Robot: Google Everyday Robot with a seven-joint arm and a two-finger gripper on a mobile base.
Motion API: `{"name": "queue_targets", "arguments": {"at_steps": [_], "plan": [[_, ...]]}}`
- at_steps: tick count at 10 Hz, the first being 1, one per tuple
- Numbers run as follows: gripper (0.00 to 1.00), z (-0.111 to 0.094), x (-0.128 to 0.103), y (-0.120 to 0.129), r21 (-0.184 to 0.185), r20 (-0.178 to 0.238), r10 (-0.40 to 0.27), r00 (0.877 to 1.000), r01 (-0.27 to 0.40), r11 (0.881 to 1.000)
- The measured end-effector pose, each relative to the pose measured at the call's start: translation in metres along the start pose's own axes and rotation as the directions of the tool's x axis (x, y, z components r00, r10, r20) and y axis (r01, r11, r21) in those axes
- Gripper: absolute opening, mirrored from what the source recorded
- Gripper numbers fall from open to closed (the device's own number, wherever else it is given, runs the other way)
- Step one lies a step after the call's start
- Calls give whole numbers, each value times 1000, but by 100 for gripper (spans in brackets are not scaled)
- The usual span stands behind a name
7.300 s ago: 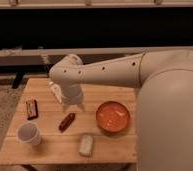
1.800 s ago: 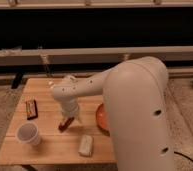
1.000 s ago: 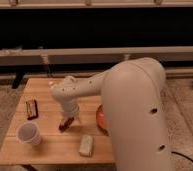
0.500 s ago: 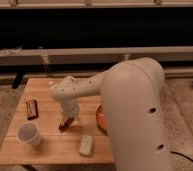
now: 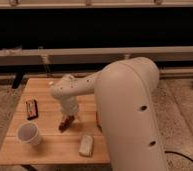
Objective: Place the pepper on the white sponge
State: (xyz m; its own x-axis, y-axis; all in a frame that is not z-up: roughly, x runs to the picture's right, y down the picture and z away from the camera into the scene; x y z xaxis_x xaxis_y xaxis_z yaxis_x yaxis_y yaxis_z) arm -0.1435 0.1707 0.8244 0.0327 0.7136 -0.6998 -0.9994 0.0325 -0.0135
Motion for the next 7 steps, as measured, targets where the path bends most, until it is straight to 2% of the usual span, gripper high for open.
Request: {"name": "queue_targets", "arguments": {"at_steps": [3, 7], "plan": [[65, 3, -10, 3, 14, -4, 30, 1000, -30, 999], [65, 15, -13, 4, 4, -22, 66, 998, -65, 998]]}}
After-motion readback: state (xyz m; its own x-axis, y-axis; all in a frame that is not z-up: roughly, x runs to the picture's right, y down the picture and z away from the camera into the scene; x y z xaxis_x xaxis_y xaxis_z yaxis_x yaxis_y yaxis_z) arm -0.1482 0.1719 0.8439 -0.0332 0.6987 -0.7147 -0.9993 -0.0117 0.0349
